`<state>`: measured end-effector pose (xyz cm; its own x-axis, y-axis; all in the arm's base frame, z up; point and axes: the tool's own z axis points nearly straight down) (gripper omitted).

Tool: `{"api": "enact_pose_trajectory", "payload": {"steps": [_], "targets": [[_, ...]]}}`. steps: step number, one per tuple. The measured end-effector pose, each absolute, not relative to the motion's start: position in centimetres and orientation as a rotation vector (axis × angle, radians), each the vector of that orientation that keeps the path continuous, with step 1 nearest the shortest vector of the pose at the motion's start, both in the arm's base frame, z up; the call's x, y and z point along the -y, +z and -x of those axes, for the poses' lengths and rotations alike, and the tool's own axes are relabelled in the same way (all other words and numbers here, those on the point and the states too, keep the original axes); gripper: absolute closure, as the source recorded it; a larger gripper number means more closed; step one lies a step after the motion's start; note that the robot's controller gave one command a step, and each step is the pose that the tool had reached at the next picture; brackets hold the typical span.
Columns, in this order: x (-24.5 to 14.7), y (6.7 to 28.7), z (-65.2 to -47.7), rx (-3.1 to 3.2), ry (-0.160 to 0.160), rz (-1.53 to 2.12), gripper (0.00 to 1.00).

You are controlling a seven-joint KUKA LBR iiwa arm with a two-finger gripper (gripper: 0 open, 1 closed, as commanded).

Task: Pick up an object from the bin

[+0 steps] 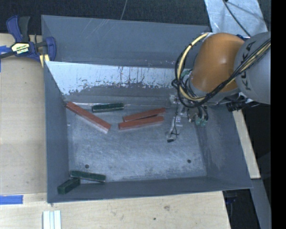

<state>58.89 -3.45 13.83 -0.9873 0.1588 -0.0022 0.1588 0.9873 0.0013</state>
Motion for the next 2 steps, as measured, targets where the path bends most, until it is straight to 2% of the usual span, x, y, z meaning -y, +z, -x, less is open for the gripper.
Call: {"api": "enact_pose_trajectory", "payload": {"steps": [1,2], "targets": [[1.8,15.6,-60.9,-3.121,0.001,-0.323,0.0],[-0.7,11.5,-61.8,-3.119,0.002,-0.314,0.0]]}}
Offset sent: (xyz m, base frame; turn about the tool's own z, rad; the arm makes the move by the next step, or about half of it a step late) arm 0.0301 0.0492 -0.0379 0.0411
